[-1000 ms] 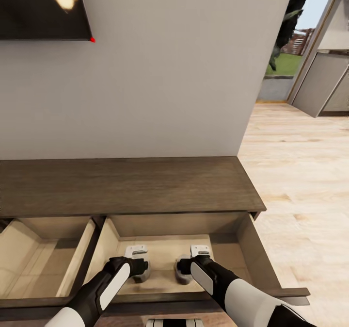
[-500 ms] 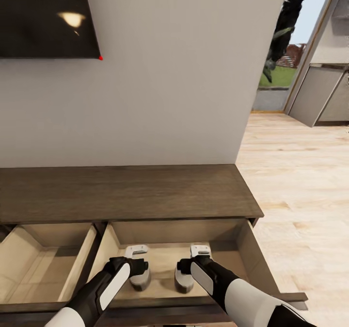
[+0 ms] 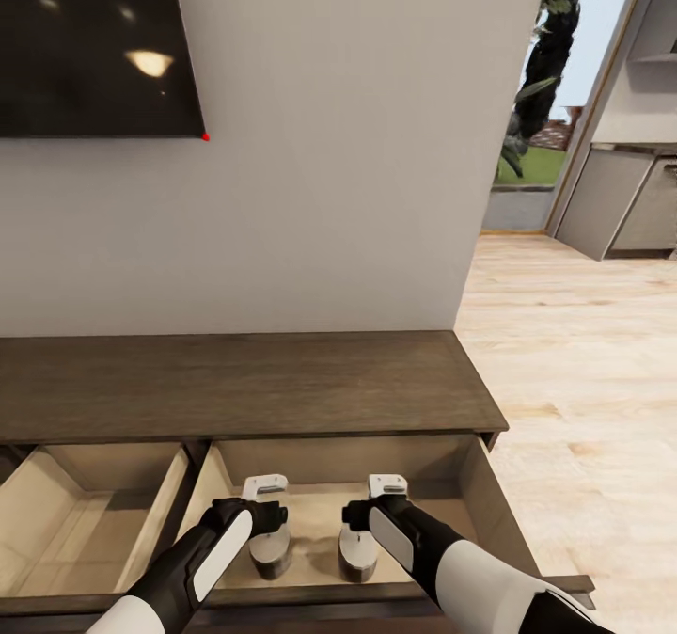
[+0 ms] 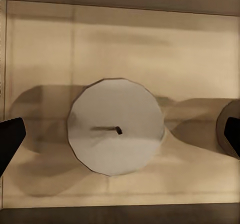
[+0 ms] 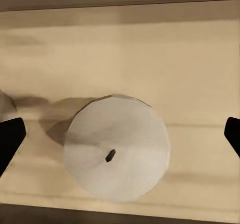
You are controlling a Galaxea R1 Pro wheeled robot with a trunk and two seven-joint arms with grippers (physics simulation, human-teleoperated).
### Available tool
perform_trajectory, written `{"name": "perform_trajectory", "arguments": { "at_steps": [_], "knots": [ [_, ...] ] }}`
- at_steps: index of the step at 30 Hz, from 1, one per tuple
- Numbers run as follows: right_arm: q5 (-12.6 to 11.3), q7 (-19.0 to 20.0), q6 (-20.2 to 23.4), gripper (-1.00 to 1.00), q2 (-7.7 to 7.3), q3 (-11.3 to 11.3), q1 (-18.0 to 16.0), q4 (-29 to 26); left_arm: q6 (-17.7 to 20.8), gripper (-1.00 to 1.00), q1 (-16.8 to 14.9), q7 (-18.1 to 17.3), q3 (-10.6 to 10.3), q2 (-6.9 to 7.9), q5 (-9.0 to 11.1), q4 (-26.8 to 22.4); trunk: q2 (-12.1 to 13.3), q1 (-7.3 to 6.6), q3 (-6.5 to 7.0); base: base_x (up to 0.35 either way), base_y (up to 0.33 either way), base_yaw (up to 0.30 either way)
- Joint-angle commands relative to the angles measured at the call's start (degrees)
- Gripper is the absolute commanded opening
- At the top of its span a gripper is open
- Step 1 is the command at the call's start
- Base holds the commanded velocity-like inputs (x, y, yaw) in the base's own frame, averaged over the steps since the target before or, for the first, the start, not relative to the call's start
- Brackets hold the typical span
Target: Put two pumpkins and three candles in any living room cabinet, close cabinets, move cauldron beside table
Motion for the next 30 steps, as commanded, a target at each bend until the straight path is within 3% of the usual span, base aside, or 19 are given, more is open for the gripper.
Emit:
{"name": "perform_trajectory", "arguments": {
  "at_steps": [1,11,25,30],
  "knots": [
    [-0.30,-0.15,0.16,1.00,-0.01,0.23,-0.05,-0.54,0.07,1.00,-0.04,0.57,-0.28,0.10,0.60,-0.14,-0.02,-0.01,-0.05,0.000,0.000,0.000],
    [-0.43,0.17,0.31,1.00,-0.15,0.11,-0.05,-1.99,0.07,1.00,-0.04,0.61,-0.28,0.04,0.60,-0.19,-0.02,-0.01,-0.05,0.000,0.000,0.000],
    [-0.44,0.20,0.38,1.00,-0.15,0.03,-0.05,-2.04,0.74,1.00,-0.04,0.59,-0.20,0.04,0.76,-0.46,0.16,-0.37,3.05,0.000,0.000,0.000],
    [-0.50,0.20,0.76,1.00,-0.15,-0.04,-0.05,-2.09,5.60,1.00,-0.10,0.62,-0.12,0.04,0.78,-0.91,0.23,-0.50,4.16,0.000,0.000,0.000]
  ]
}}
